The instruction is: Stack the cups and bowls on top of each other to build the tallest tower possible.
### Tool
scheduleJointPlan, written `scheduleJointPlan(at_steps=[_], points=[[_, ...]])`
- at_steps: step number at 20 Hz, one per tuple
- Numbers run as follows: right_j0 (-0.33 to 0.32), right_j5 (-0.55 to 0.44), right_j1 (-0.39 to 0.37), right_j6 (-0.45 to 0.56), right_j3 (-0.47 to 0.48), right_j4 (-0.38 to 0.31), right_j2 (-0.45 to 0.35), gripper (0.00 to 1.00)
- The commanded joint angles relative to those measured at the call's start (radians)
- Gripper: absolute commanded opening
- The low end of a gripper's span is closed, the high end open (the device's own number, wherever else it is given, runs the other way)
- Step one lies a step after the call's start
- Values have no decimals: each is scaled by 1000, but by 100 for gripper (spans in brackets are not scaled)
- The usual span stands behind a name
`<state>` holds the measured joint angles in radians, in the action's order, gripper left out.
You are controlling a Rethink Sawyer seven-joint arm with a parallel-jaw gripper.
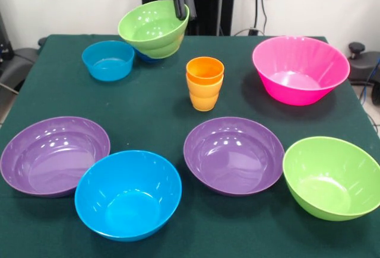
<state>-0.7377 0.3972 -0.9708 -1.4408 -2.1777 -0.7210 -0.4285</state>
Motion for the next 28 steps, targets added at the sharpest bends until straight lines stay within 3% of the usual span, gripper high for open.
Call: scheduleJointPlan(at_steps=[1, 15, 28], points=[[67, 61, 21, -97, -55, -55, 82, 0], [164, 311, 158, -61, -42, -41, 283, 0], [243, 492, 294, -54, -5, -19, 404, 0]])
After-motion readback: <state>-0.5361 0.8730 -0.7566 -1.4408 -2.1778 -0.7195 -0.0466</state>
